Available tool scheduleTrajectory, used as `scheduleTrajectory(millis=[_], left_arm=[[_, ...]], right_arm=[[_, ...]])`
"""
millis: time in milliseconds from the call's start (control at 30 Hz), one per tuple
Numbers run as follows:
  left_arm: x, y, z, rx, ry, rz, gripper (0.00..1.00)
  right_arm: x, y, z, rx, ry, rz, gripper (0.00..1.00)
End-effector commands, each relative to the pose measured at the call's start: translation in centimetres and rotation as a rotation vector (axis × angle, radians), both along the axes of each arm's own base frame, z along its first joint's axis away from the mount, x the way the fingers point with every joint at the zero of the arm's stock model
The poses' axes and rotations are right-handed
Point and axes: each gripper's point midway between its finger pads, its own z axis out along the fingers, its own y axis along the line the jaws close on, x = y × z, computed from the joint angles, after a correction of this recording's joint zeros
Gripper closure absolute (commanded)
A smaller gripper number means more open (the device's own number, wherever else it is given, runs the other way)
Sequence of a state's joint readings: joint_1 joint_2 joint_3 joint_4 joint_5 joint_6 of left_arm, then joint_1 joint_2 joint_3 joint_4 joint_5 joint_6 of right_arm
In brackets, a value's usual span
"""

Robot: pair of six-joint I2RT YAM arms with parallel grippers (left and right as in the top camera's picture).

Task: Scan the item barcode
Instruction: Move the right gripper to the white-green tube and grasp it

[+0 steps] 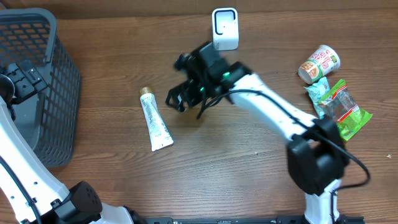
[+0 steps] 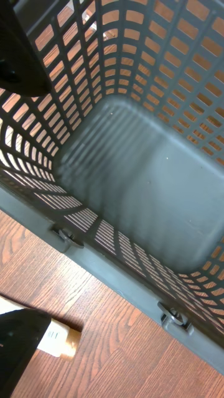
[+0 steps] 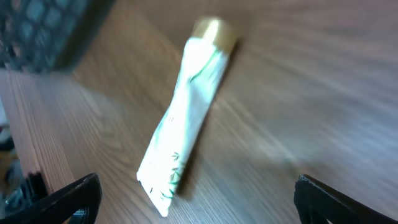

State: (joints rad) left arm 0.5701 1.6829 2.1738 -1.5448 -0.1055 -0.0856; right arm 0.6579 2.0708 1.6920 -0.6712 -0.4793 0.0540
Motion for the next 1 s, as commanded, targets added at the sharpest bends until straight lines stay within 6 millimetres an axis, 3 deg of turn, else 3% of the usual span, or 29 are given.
scheduleTrajectory(millis=[0, 267, 367, 600, 667, 700, 900, 967], left_arm=[[0.0, -0.2, 0.8, 0.013, -0.023, -0.003, 0.0], [0.0, -0.2, 0.8, 0.013, -0.023, -0.003, 0.0], [0.0, -0.2, 0.8, 0.013, -0.023, -0.004, 0.0], [0.0, -0.2, 0.8, 0.013, -0.023, -0.003, 0.0], [0.0, -0.2, 0.8, 0.013, -0.023, -0.003, 0.0], [0.0, -0.2, 0.8, 0.013, -0.023, -0.004, 0.0], [0.0, -0.2, 0.8, 0.013, -0.023, -0.003, 0.0], [0.0, -0.2, 0.8, 0.013, -0.023, -0.004, 0.0]], right_arm=[[-1.9, 2.3, -3.0, 0.039, 0.061, 0.109, 0.02], [-3.1, 5.4, -7.5, 0.132, 0.184, 0.145, 0.09], [-4.0, 6.8, -7.8, 0.157, 0.2, 0.165, 0.13], [-5.9, 8.6, -11.3, 0.063, 0.201, 0.121, 0.2], [-5.5, 8.4, -11.5, 0.046, 0.228, 0.059, 0.31], [-5.0, 8.2, -11.6, 0.043, 0.248, 0.024, 0.42], [-4.3, 7.1, -11.4, 0.055, 0.346, -0.045, 0.75], [-3.8, 6.3, -10.8, 0.095, 0.412, -0.055, 0.94]])
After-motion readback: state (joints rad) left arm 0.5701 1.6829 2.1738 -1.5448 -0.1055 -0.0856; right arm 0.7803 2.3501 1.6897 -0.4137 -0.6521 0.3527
